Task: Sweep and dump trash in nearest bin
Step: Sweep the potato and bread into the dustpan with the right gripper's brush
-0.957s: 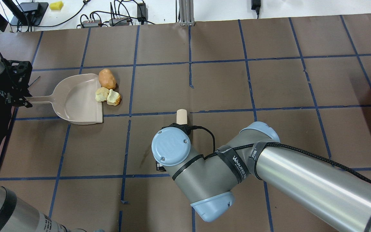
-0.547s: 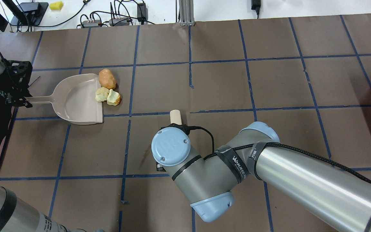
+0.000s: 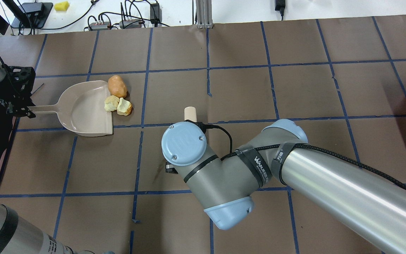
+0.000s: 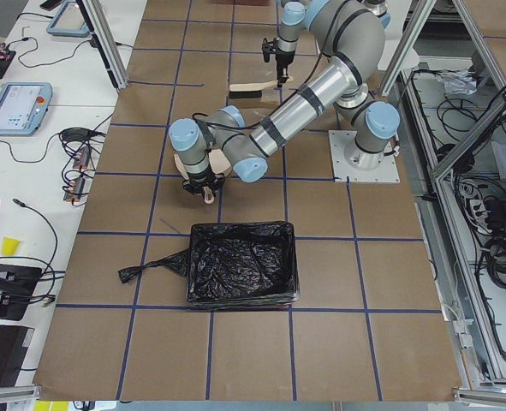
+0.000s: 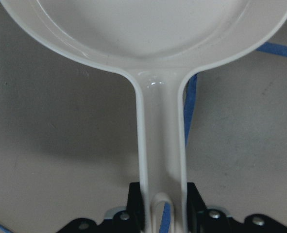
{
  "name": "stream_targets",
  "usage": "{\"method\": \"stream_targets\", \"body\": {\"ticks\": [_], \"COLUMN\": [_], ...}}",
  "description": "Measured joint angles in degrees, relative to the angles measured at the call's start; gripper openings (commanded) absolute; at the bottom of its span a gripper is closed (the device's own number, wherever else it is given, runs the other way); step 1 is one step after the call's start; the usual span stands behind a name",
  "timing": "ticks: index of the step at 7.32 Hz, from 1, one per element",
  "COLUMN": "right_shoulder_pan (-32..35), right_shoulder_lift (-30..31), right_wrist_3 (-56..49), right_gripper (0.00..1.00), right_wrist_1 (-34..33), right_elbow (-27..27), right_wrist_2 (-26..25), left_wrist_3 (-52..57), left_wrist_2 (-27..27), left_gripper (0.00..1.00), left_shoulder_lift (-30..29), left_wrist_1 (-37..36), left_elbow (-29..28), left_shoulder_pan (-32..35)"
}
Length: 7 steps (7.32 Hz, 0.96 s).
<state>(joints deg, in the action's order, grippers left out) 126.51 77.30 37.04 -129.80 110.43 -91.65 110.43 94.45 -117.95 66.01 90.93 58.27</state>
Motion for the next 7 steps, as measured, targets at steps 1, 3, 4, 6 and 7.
{"method": "stream_targets", "body": {"ticks": [1,3,4,6,7], "right_shoulder_pan": [0.1,0.8,1.2,2.4,3.1], "right_shoulder_lift": [-2.1,-11.4,-16.9,-27.8,-31.8], "right_wrist_3": [4.5,14.5,18.6,21.8,21.3], "right_gripper": [0.0,0.0,0.0,0.0,0.0], "right_wrist_1": [4.0,15.0,22.0,30.6,31.7], "right_elbow": [-5.9,-23.6,-33.8,-51.5,-56.1], "right_wrist_2": [0.1,-0.3,-0.6,-2.1,-2.5], "left_wrist_3": [0.0,0.2,0.2,0.2,0.2], "left_wrist_2": [0.0,0.1,0.2,0.4,0.5], "left_gripper": [0.12,0.12,0.12,0.12,0.12], "left_shoulder_lift": [0.0,-0.1,-0.1,0.0,0.1], "left_wrist_1": [0.0,0.1,0.1,0.1,0.1], "left_elbow": [0.0,0.0,0.0,0.0,0.0], "left_shoulder_pan": [0.0,0.0,0.1,0.1,0.1]}}
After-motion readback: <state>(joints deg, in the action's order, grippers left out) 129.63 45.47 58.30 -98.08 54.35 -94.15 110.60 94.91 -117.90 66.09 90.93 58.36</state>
